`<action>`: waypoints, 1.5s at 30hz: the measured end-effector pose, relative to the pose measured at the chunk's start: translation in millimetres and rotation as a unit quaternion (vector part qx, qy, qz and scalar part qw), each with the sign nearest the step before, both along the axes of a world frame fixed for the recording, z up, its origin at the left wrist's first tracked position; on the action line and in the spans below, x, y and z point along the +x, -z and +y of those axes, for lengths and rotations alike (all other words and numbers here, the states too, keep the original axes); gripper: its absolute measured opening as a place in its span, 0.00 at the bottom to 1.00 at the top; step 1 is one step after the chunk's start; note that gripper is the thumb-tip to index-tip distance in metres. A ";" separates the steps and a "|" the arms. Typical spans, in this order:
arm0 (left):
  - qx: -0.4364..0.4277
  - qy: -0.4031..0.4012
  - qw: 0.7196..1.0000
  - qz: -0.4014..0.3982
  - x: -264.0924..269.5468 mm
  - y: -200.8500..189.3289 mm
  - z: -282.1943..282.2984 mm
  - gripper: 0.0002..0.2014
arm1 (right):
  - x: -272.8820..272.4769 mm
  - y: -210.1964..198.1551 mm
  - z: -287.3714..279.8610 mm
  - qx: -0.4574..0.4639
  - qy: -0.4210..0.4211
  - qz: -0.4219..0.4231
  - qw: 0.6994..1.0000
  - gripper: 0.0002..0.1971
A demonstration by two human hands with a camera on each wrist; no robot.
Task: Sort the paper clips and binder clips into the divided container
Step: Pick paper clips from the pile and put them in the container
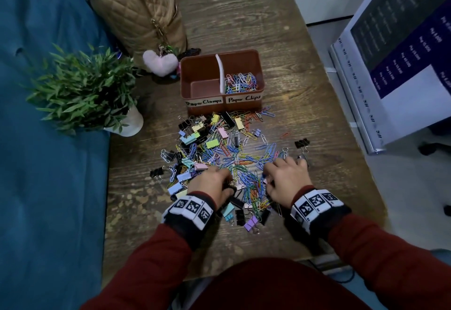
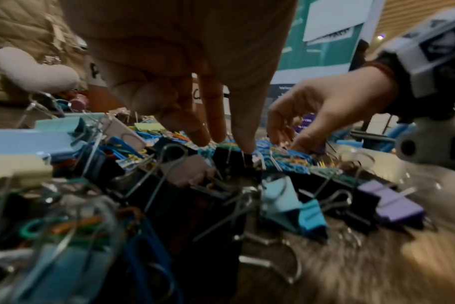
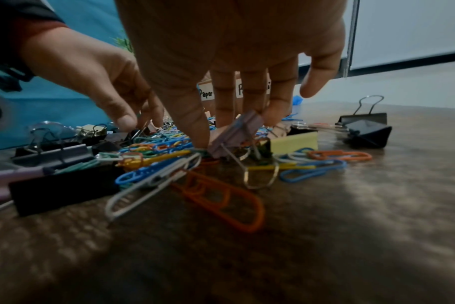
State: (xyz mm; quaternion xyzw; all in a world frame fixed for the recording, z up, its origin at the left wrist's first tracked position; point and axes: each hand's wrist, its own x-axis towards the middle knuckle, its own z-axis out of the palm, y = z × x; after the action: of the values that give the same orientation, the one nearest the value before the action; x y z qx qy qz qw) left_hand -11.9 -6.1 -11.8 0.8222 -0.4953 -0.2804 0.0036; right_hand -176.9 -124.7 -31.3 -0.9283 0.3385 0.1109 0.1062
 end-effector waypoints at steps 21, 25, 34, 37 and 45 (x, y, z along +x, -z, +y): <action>-0.101 -0.182 0.970 0.130 26.1 -17.9 7.1 0.06 | -61.7 -11.7 -51.8 0.155 0.253 -0.187 0.936 0.09; -0.050 -0.145 0.987 0.040 40.5 -15.2 19.1 0.10 | -65.7 -2.1 -36.7 0.021 0.120 -0.131 0.984 0.10; -0.011 0.050 0.998 0.024 -14.5 -4.1 10.9 0.12 | -52.9 1.7 20.3 0.077 -0.160 -0.098 0.979 0.17; 0.011 0.085 0.996 0.018 -24.4 4.3 8.9 0.14 | -54.2 10.6 20.3 0.050 -0.148 -0.092 0.983 0.16; 0.011 0.069 0.997 -0.025 -12.2 2.1 14.8 0.11 | -69.2 13.2 6.9 0.029 -0.054 -0.080 0.995 0.10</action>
State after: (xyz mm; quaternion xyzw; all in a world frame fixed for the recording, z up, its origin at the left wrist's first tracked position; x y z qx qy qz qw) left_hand -24.1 8.7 -13.9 0.7928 -0.5478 -0.2644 -0.0374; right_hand -246.0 -117.9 -44.6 -0.9477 0.2752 0.0516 0.1533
